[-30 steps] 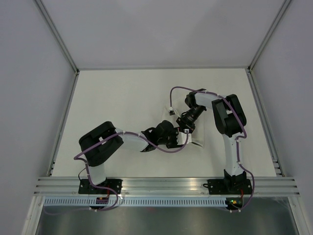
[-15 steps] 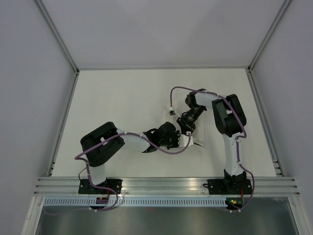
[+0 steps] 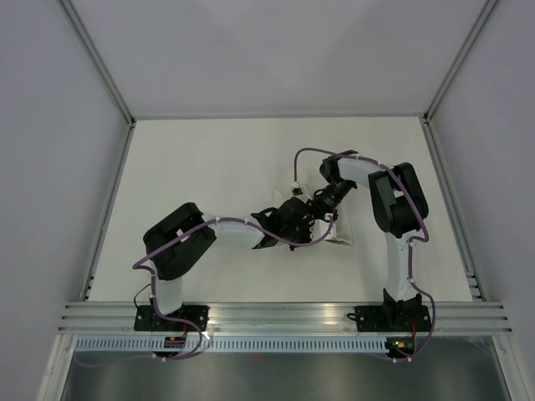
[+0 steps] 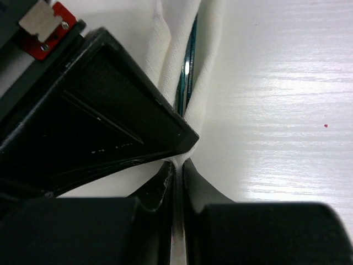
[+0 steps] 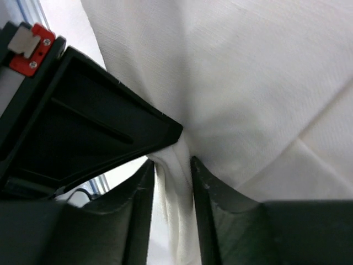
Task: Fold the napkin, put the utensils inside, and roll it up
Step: Roll the napkin at the center of the board.
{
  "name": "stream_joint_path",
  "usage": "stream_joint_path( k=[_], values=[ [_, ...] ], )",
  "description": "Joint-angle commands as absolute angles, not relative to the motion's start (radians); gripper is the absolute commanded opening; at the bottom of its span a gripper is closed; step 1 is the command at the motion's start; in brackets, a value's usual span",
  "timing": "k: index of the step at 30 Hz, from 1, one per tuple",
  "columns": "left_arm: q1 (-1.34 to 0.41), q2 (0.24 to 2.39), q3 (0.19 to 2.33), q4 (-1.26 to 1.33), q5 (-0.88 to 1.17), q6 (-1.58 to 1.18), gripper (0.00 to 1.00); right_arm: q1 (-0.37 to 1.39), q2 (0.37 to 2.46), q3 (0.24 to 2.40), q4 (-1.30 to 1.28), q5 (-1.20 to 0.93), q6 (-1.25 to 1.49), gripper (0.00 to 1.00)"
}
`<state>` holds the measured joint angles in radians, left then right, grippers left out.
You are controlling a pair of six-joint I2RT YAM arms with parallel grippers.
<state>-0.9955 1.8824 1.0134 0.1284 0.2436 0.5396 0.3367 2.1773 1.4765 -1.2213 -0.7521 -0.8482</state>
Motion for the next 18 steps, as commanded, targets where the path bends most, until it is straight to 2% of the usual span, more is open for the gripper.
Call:
stream_joint_path(
  k=[1,4,7,18],
  values=[
    [-0.977,1.911,1.063,0.034,0.350,0.459,0.02,0.322,2.085,1.451,-1.059,-0.661,-0.867,0.43],
    [-0.963,1.919,1.088,0.006,0.400,0.442,0.02,0.318,2.034,1.424,-1.020,-0.646,-0.832,0.51],
    [-0.951,1.916,1.091,0.006,0.434,0.430,0.02,0.304,2.000,1.407,-0.976,-0.624,-0.782,0.53],
    [-0.848,1.931,1.098,0.006,0.593,0.339,0.02,0.155,1.892,1.373,-0.855,-0.696,-0.690,0.55]
  ],
)
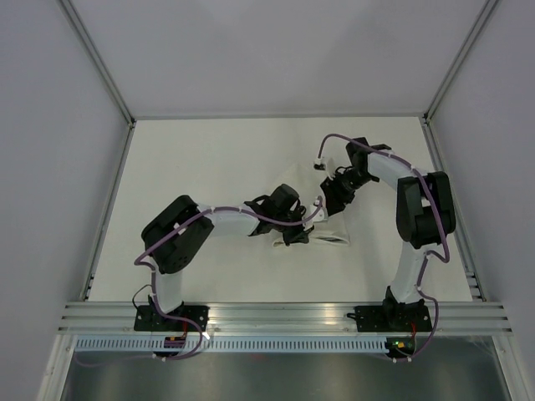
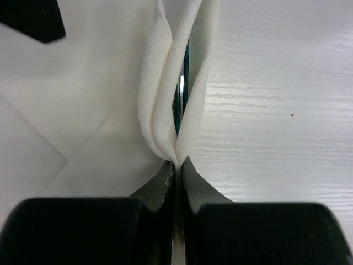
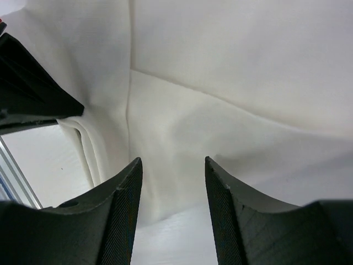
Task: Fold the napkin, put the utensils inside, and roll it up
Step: Roll the napkin at the center of the board.
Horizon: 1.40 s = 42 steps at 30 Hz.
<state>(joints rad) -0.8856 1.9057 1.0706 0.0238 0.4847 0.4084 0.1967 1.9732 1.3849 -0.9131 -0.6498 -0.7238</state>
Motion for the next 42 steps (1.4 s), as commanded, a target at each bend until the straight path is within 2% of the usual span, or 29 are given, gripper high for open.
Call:
stream_joint_path(
  k=[1,6,16,25,32,42],
  values=[
    [-0.838,1.934,1.101,0.006,0.633,0.319,0.02,0.141,1.879,1.358,-0.847,-0.710,-0.689,0.55],
    [-0.767,1.982,1.135,-0.021,0.785,0.261,0.02,0.089,1.772,1.260,-0.784,-0.765,-0.729,0.56],
    [-0.647,2.126,1.258,-0.113,1.063,0.155,0.02,0.097,1.484,1.019,-0.654,-0.795,-0.897,0.59],
    [-0.597,2.232,1.307,-0.133,1.158,0.071,0.02,0.331,1.235,0.732,-0.337,-0.605,-0.893,0.61],
    [-0.594,2.269,1.319,-0.152,1.170,0.055,0.02,0.527,1.227,0.569,-0.124,-0.431,-0.926,0.62],
    [-0.588,2.292,1.322,-0.196,1.177,0.078,0.02,0.673,1.279,0.469,0.102,-0.288,-0.976,0.61]
  ],
)
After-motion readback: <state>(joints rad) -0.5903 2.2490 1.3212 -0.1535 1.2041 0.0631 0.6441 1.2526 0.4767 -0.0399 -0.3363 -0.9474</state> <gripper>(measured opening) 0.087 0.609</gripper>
